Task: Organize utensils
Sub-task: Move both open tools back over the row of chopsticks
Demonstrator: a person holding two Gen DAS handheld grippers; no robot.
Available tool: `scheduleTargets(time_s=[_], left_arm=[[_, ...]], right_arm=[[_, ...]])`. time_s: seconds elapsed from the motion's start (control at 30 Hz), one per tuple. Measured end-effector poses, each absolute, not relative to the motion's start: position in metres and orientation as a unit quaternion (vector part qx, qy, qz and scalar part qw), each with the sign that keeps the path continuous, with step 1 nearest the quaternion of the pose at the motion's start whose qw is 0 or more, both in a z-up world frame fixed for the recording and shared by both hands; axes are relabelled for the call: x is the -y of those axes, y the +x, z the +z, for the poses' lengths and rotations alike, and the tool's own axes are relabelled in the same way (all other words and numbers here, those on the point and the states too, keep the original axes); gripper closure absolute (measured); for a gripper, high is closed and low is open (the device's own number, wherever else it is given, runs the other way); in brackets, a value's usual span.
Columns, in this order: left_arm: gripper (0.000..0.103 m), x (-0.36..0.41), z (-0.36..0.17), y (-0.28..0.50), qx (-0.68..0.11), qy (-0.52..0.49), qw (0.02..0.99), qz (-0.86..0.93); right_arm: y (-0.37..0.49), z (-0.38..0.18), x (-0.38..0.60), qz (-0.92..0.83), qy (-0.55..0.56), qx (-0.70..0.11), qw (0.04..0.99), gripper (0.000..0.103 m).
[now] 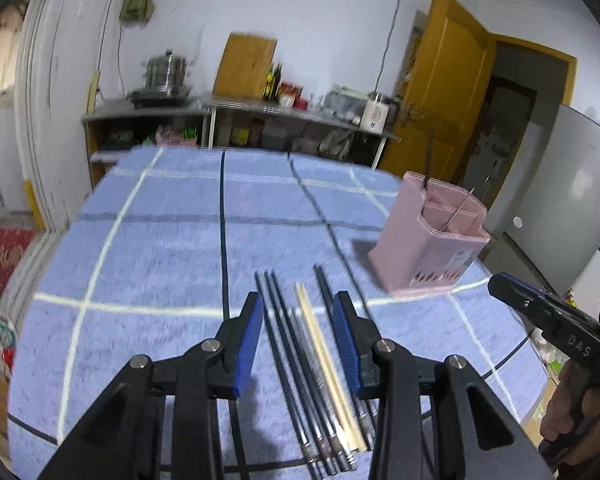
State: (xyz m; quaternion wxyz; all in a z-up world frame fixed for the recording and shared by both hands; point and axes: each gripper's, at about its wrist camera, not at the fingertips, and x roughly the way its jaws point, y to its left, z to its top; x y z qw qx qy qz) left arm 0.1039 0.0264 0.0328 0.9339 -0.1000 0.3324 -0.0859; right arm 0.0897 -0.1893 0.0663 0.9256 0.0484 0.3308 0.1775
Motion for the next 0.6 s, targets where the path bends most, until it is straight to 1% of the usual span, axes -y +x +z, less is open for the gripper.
scheduleTargets(time_s=[0.23,0.6], left_arm=[[0.065,-0.034,-0.016,0.124,-0.389,-0.118,0.911,-0.069],[0.072,-0.026,-0.051,0.152,-0.430,-0.108,0.895,-0.056]], right_arm=[[0.101,0.037,0.172,0.193,0.041,-0.368,0.909,0.086],[0.131,-0.003,0.149,0.205,0.046,-0.415,0.885,0.086]])
